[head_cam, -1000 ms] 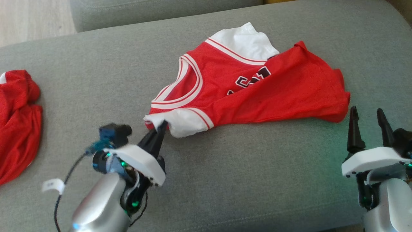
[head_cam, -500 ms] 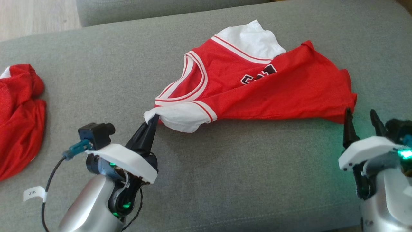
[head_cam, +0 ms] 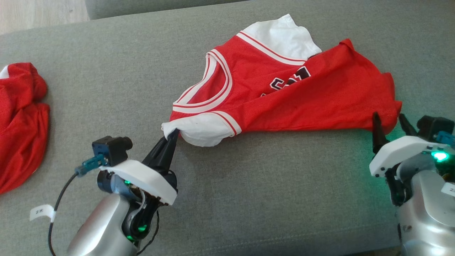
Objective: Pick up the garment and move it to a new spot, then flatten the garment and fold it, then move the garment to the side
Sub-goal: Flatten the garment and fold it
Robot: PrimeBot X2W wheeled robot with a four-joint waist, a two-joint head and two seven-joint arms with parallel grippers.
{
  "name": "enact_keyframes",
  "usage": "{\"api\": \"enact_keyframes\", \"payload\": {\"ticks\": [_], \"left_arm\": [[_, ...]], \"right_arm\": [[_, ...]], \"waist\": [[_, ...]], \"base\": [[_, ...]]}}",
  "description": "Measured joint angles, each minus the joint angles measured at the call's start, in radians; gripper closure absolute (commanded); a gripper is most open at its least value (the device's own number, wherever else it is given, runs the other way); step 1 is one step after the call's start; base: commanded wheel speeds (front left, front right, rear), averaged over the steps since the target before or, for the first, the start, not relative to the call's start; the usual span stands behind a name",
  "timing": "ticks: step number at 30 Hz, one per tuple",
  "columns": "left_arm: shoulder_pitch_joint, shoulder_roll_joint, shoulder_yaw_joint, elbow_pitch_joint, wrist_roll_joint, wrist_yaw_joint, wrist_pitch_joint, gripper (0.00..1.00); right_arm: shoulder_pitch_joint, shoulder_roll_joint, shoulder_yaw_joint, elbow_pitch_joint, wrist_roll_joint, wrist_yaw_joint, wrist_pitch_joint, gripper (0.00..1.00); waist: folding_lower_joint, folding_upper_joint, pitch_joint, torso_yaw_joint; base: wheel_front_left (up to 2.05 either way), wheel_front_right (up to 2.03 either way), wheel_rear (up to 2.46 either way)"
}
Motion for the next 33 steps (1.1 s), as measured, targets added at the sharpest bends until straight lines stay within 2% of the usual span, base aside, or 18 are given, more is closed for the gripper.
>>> {"api": "enact_keyframes", "payload": {"ticks": [15,23,24,26,33], "left_arm": [[0.000,0.001,-0.004,0.009,0.000,0.001,-0.001,1.00],[0.000,0.001,-0.011,0.024,0.000,0.001,-0.002,1.00],[0.000,0.001,-0.013,0.026,0.000,0.001,-0.004,1.00],[0.000,0.001,-0.014,0.029,0.000,0.001,-0.009,1.00],[0.000,0.002,-0.016,0.033,-0.002,0.002,-0.021,1.00]], "right_arm": [[-0.013,-0.007,0.072,0.058,0.052,0.000,-0.023,0.00],[-0.015,-0.031,0.098,0.062,0.066,0.000,-0.036,0.00],[-0.016,-0.032,0.100,0.062,0.067,0.000,-0.037,0.40],[-0.020,-0.033,0.104,0.060,0.073,0.000,-0.047,1.00],[-0.033,-0.070,0.136,0.005,0.073,0.000,-0.081,1.00]], "waist": [[0.0000,0.0000,-0.010,-0.007],[0.0000,0.0000,-0.017,-0.004],[0.0000,0.0000,-0.018,-0.004],[0.0000,0.0000,-0.021,-0.003],[0.0000,0.0000,-0.036,-0.007]], "base": [[0.00,0.00,0.00],[0.00,0.00,0.00],[0.00,0.00,0.00],[0.00,0.00,0.00],[0.00,0.00,0.00]]}}
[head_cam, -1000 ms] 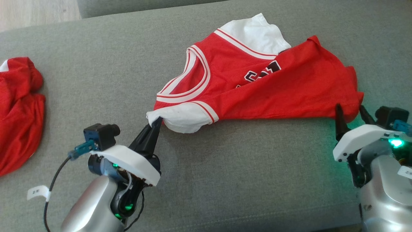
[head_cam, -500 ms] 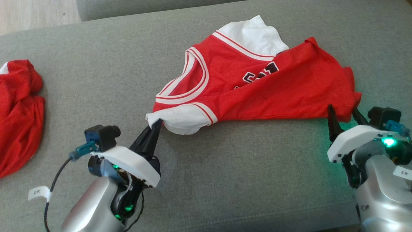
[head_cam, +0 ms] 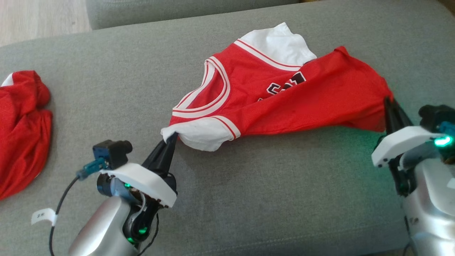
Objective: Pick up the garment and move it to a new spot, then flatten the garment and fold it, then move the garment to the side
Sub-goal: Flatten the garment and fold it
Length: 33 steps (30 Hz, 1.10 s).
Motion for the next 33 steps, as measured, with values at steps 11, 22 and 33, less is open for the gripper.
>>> {"api": "enact_keyframes", "payload": {"ticks": [11,22,33], "left_arm": [[-0.003,0.007,0.057,-0.126,-0.039,0.008,-0.042,1.00],[-0.076,0.004,0.161,-0.411,-0.079,0.058,-0.070,1.00],[-0.140,0.001,0.244,-0.736,-0.097,0.179,-0.032,1.00]], "right_arm": [[0.003,-0.100,0.064,-0.232,0.021,0.000,-0.003,1.00],[0.024,-0.184,0.100,-0.486,0.052,0.000,0.001,1.00],[0.029,-0.203,0.032,-0.755,0.009,0.000,0.125,1.00]], "waist": [[0.0000,0.0000,-0.035,-0.019],[0.0000,0.0000,-0.105,-0.039],[0.0000,0.0000,-0.186,-0.061]], "base": [[0.00,0.00,0.00],[0.00,0.00,0.00],[0.00,0.00,0.00]]}}
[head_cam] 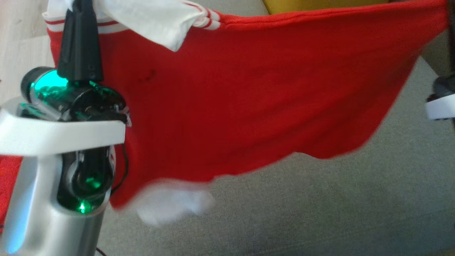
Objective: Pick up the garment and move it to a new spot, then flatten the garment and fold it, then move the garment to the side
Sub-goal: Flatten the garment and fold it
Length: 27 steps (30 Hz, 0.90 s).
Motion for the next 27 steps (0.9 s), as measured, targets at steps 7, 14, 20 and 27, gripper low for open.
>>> {"api": "enact_keyframes", "payload": {"ticks": [7,14,20,27], "left_arm": [[-0.007,0.024,0.021,-0.112,-0.008,0.095,0.109,1.00],[-0.206,0.051,0.012,0.067,-0.018,0.121,0.239,1.00],[-0.575,0.046,-0.003,0.408,0.014,0.036,0.237,1.00],[-0.910,-0.007,-0.009,0.774,0.077,-0.057,0.102,1.00]], "right_arm": [[0.067,0.004,-0.084,-0.124,0.010,0.000,0.128,1.00],[-0.030,-0.004,-0.051,-0.041,0.044,0.000,0.184,1.00],[-0.429,-0.012,0.049,0.221,0.065,0.000,0.133,1.00],[-0.821,0.010,0.058,0.587,0.015,0.000,-0.056,1.00]], "waist": [[0.0000,0.0000,0.005,0.005],[0.0000,0.0000,0.089,0.019],[0.0000,0.0000,0.232,0.027],[0.0003,0.0000,0.388,0.048]], "base": [[0.00,0.00,0.00],[0.00,0.00,0.00],[0.00,0.00,0.00],[0.00,0.00,0.00]]}}
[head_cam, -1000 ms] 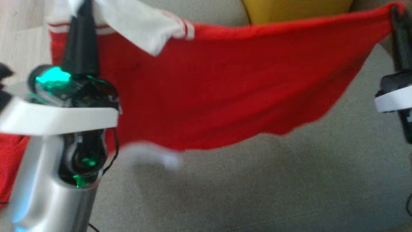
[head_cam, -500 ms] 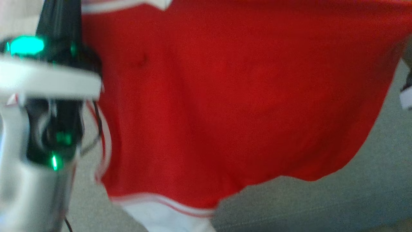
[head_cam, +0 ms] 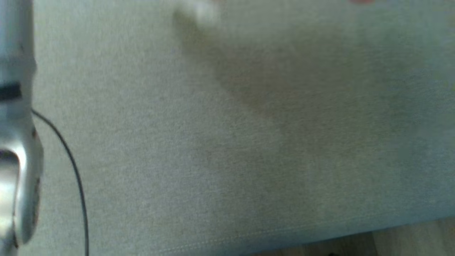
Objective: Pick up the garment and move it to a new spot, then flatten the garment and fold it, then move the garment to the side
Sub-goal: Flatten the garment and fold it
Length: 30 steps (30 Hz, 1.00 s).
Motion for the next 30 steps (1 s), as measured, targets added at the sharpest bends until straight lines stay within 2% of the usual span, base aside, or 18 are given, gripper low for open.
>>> {"api": "enact_keyframes", "payload": {"ticks": [6,12,15,21,26,30], "left_arm": [[-0.099,-0.015,-0.012,0.193,0.050,-0.070,-0.121,1.00],[-0.063,-0.023,-0.060,0.291,0.079,-0.110,-0.160,1.00],[0.016,-0.019,-0.070,0.318,0.098,-0.123,-0.170,1.00],[0.274,0.021,-0.106,0.350,0.111,-0.145,-0.173,1.00],[0.482,0.074,-0.193,0.354,0.111,-0.153,-0.166,1.00],[0.604,0.124,-0.280,0.306,0.086,-0.153,-0.104,1.00]], "right_arm": [[-0.113,0.030,0.001,0.218,-0.039,0.000,-0.171,1.00],[-0.074,0.063,0.048,0.390,0.008,0.000,-0.227,1.00],[-0.013,0.079,0.104,0.438,0.051,0.000,-0.237,1.00],[0.122,0.076,0.221,0.521,0.138,0.000,-0.237,1.00],[0.229,0.058,0.339,0.542,0.206,0.000,-0.199,1.00],[0.302,0.010,0.439,0.531,0.257,0.000,-0.146,1.00]], "waist": [[-0.0001,0.0000,0.063,0.040],[-0.0002,0.0000,0.089,0.065],[0.0000,0.0000,0.089,0.073],[-0.0002,0.0000,0.051,0.083],[-0.0002,0.0000,-0.001,0.089],[-0.0003,0.0000,-0.046,0.093]], "base": [[0.00,0.00,0.00],[0.00,0.00,0.00],[0.00,0.00,0.00],[0.00,0.00,0.00],[0.00,0.00,0.00],[0.00,0.00,0.00]]}}
